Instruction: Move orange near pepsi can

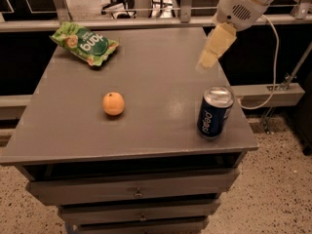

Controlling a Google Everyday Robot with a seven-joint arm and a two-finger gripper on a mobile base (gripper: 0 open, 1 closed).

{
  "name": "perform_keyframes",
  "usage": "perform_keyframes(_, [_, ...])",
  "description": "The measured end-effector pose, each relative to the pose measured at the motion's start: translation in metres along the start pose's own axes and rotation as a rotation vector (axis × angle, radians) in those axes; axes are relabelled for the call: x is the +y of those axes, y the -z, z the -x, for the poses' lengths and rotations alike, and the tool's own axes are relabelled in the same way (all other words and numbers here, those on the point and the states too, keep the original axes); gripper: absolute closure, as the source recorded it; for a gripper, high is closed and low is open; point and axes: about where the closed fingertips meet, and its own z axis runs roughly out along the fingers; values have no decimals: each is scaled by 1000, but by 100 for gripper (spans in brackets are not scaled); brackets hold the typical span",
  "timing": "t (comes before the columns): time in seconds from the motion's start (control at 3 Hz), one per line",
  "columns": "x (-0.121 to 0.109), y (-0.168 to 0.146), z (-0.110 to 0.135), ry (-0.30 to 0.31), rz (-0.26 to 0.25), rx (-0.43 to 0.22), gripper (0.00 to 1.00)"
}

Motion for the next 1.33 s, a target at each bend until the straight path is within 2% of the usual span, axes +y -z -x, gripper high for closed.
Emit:
perform_keyframes(0.33, [2, -33, 20, -103, 60, -74, 0])
perform_keyframes(0.67, [2, -33, 20, -103, 60, -74, 0])
perform_keyframes(1.33, [25, -65, 50, -145, 117, -120, 0])
